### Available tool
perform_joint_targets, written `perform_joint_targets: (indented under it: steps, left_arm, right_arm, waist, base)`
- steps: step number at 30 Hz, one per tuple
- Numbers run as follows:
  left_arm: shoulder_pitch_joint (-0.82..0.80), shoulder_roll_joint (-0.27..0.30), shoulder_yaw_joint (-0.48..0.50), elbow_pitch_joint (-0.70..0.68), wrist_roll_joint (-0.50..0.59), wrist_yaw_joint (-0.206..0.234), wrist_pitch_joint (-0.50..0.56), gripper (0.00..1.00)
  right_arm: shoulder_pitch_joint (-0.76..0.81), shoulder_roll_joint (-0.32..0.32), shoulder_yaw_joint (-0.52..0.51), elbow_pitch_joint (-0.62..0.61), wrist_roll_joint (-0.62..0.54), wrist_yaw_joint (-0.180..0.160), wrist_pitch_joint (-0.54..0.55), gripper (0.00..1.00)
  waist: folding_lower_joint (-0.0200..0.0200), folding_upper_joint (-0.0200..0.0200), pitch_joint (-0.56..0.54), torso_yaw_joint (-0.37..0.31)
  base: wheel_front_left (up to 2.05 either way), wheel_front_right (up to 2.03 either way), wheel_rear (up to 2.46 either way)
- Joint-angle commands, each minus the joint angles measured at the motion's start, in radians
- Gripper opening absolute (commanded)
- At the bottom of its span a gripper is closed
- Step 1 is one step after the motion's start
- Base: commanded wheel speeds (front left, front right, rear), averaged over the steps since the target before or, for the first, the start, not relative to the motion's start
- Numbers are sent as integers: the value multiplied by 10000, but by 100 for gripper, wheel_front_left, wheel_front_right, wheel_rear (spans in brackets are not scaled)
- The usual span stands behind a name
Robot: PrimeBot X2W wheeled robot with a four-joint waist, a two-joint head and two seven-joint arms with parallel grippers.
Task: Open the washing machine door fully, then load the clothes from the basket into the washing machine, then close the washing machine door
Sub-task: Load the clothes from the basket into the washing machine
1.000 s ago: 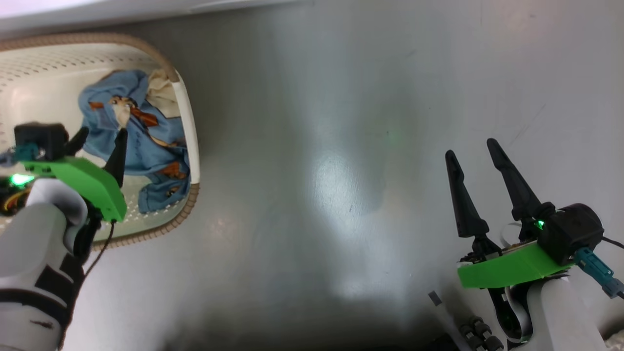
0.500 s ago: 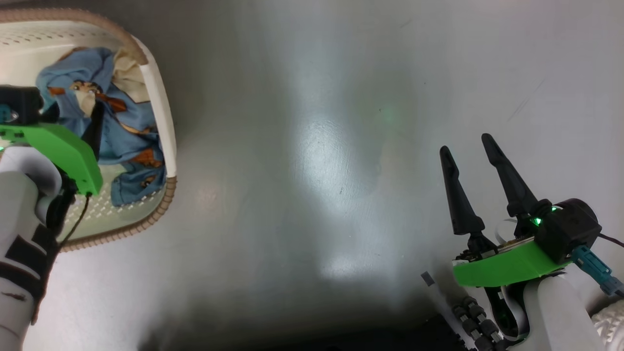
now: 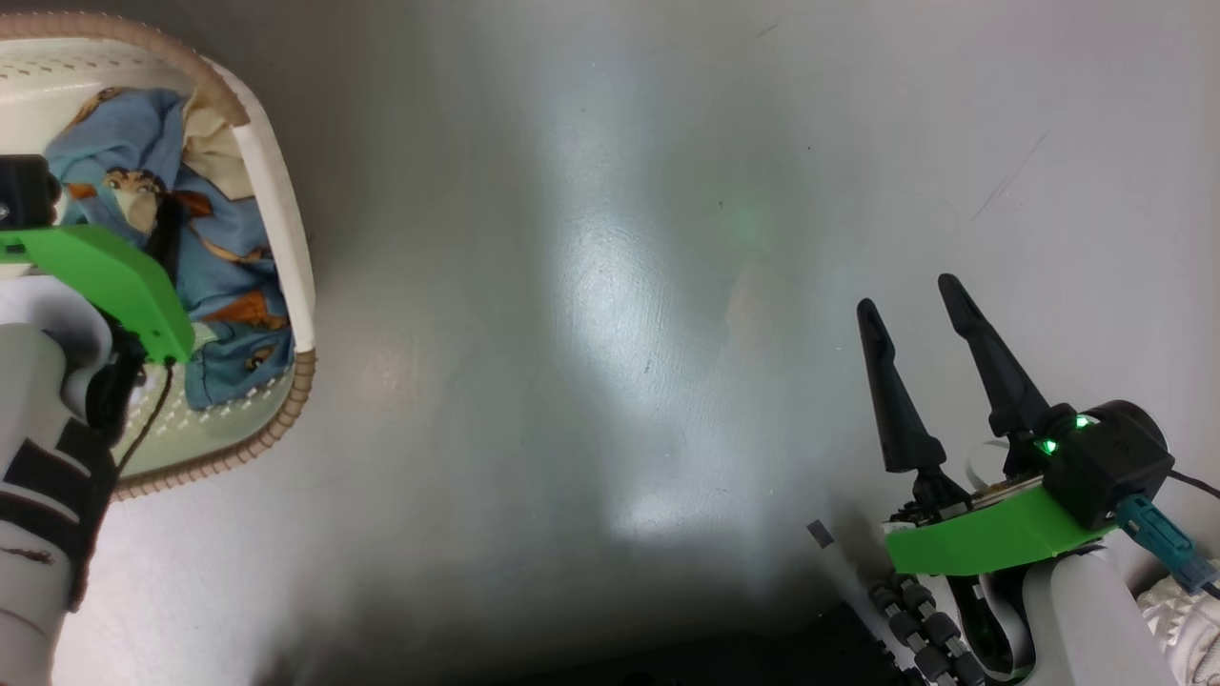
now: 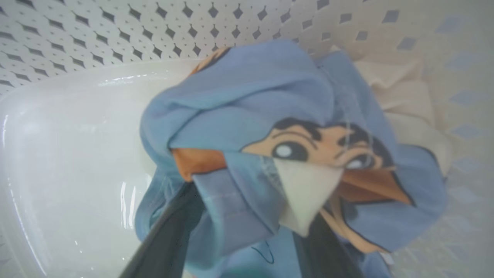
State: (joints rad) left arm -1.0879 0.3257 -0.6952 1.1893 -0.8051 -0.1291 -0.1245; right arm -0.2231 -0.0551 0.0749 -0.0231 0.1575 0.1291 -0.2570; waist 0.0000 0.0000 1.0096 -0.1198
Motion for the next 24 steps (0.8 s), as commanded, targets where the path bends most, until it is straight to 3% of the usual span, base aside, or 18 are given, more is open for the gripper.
perform_joint_targets:
  steps: [1, 10, 18, 24]
  left_arm:
    - [135, 342, 142, -62, -191, -15, 70, 0]
    - [359, 447, -66, -602, -755, -15, -715, 0]
    - [1040, 626, -88, -1069, -924, -15, -1352, 0]
    - [1815, 790, 1321, -2398, -170, -5, -1368, 0]
  right_arm:
    - [560, 48, 181, -204, -18, 16, -48, 100]
    - [209, 49, 146, -254, 9, 16, -48, 100]
    - [-67, 49, -11, -29, -15, 16, -48, 100]
    - [-117, 4, -77, 188, -50, 16, -48, 100]
  waist:
    - [0, 0, -25, -1]
    - [0, 0, -210, 50]
    - [0, 0, -1200, 283]
    - [0, 0, -2054, 587]
  base:
    - [0, 0, 0]
    - [0, 0, 0]
    - [0, 0, 0]
    - [0, 0, 0]
